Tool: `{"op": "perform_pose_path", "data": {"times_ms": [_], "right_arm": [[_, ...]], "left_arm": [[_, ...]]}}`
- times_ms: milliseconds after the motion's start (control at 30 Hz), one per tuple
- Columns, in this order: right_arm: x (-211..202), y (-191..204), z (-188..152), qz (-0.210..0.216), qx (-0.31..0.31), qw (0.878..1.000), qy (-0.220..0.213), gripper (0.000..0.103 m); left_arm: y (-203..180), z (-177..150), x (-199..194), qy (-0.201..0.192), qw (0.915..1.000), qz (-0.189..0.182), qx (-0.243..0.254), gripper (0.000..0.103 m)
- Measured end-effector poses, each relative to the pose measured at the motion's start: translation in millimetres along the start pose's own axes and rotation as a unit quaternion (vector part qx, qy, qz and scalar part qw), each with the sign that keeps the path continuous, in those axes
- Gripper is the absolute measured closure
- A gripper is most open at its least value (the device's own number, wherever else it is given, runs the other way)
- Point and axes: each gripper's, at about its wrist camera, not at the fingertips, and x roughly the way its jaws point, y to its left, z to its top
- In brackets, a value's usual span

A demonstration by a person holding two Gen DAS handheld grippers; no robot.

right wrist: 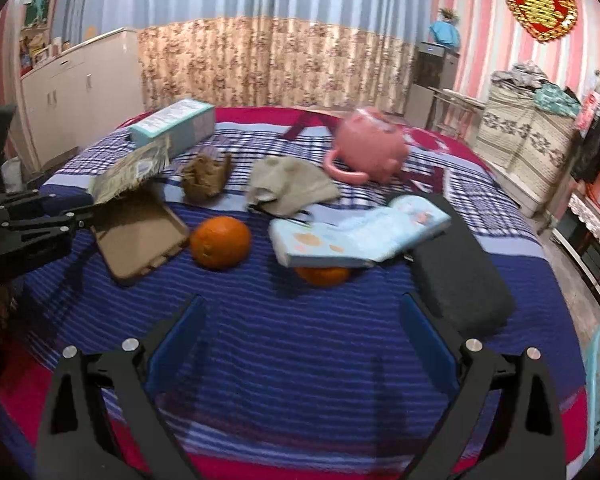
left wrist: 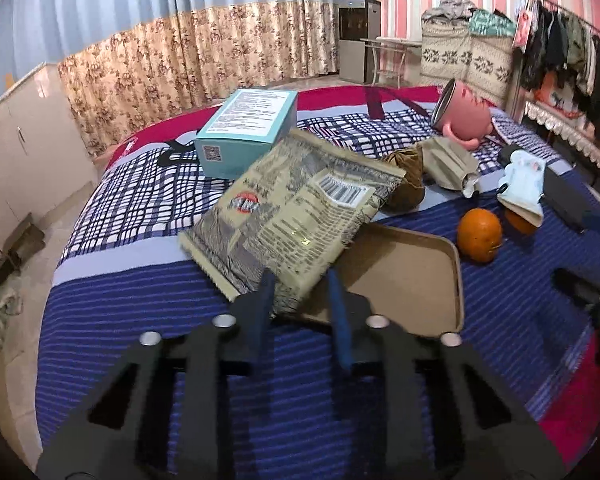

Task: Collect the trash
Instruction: 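Grasp an orange with the right tool while the left tool grasps the printed snack packet, then lift the snack packet and orange and carry both over the blue basket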

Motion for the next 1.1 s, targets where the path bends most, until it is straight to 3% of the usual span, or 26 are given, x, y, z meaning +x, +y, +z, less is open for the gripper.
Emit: {"op": "perform_pose_path", "data": {"times_ms": [100, 200, 300, 367, 400, 433, 467, 600, 633, 667, 700, 767, 800, 867, 967, 1033, 1100], "right_arm": [[9.8, 14.3, 8.9, 0.015, -0.008, 1.0, 0.007, 0.008], [23.7, 26.3, 18.7, 0.033, -0.006, 0.999, 0.015, 0.01], [39.6, 35.3, 25.7, 0.043, -0.008, 0.999, 0.028, 0.025], [48.7, 40.3, 29.6, 0.04, -0.014, 0.999, 0.035, 0.03], [52.4, 42.7, 31.1, 0.041, -0.017, 0.998, 0.038, 0.039], [55.6, 43.8, 31.7, 0.047, -0.021, 0.998, 0.042, 0.056], [55.9, 46.1, 31.0, 0.051, -0.025, 0.997, 0.045, 0.061], [43.7, 49.4, 24.9, 0.062, -0.033, 0.997, 0.031, 0.066], [40.5, 49.1, 23.3, 0.065, -0.033, 0.997, 0.03, 0.066], [35.8, 47.2, 20.4, 0.07, -0.031, 0.997, 0.029, 0.066], [31.7, 44.8, 18.1, 0.075, -0.029, 0.996, 0.028, 0.066], [19.4, 42.3, 11.3, 0.076, -0.029, 0.996, 0.023, 0.066], [13.6, 40.7, 7.9, 0.074, -0.03, 0.997, 0.021, 0.066], [4.2, 34.7, 3.3, 0.069, -0.027, 0.997, 0.016, 0.066], [-5.2, 18.1, -1.2, 0.054, -0.015, 0.998, 0.014, 0.066], [-8.7, 4.1, -3.2, 0.046, -0.001, 0.999, 0.014, 0.066], [-13.0, -10.3, -5.5, 0.038, 0.015, 0.999, 0.012, 0.066]], "left_arm": [[9.9, -1.8, -6.9, -0.005, 1.0, 0.004, -0.004, 0.102], [23.4, -2.5, -14.4, -0.011, 0.9998, 0.005, -0.017, 0.103], [35.4, -3.6, -22.1, -0.019, 0.9994, 0.013, -0.025, 0.103], [41.8, -4.5, -19.9, -0.013, 0.9993, 0.012, -0.034, 0.103], [43.1, -4.8, -18.8, -0.01, 0.9993, 0.011, -0.035, 0.103], [43.7, -6.1, -17.2, -0.006, 0.9993, 0.01, -0.035, 0.103], [43.9, -6.7, -15.8, -0.004, 0.9994, 0.009, -0.034, 0.103], [39.1, -6.4, -12.8, 0.005, 0.9994, 0.002, -0.034, 0.101], [36.6, -4.4, -12.4, 0.006, 0.9995, -0.002, -0.032, 0.098], [33.6, -2.3, -11.6, 0.007, 0.9995, -0.003, -0.03, 0.088], [30.8, -0.4, -11.0, 0.005, 0.9996, -0.004, -0.029, 0.07], [22.8, 2.8, -10.2, -0.003, 0.9997, -0.003, -0.024, 0.047], [17.5, 5.7, -8.1, -0.007, 0.9998, -0.004, -0.02, 0.039], [7.9, 11.6, 2.2, -0.001, 1.0, -0.001, -0.007, 0.036], [1.3, 16.6, 20.4, 0.01, 0.9996, 0.024, 0.006, 0.036], [0.5, 17.6, 32.9, 0.021, 0.9993, 0.031, 0.008, 0.042], [1.1, 18.4, 35.3, 0.023, 0.9992, 0.03, 0.012, 0.067]]}}
